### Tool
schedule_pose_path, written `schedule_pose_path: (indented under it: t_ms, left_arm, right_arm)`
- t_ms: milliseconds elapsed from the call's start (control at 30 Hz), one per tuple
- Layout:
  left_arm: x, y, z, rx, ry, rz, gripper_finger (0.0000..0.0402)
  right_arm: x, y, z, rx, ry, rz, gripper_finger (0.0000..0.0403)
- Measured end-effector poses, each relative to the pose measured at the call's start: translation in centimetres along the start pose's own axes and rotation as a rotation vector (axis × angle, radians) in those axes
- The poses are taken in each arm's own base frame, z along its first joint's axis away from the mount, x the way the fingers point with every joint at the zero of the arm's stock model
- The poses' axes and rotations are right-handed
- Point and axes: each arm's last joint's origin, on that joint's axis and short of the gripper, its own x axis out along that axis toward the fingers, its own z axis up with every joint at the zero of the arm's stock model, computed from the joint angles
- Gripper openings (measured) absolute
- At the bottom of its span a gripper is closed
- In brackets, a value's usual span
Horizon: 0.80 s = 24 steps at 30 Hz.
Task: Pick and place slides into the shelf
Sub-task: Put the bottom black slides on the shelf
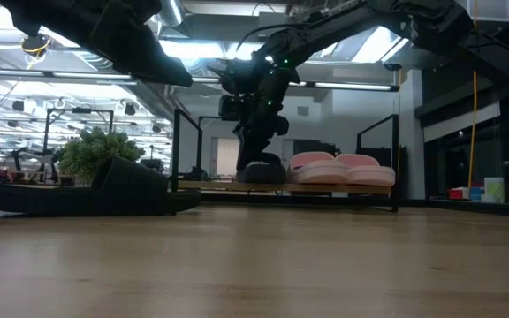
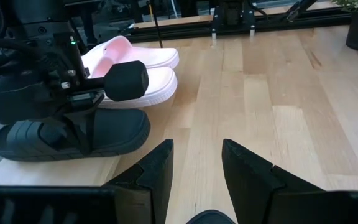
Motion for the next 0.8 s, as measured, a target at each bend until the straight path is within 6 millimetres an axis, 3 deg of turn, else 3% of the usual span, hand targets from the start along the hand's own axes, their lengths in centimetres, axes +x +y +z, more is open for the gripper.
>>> schedule_pose_path:
  t_ms: [567,800]
  left_arm:
    - [0.0,0.0,0.0,-0.006,-0.001,0.000,0.0130]
    - [0.0,0.0,0.0,-0.005,-0.001,0.000,0.0130]
  right_arm:
    - [-0.3,-1.4,1.3,-0.030,-0.141,-0.138,0.0002]
    - [-0.8,-3.5,-0.2,0.019,-0.099,-0.230,0.0001]
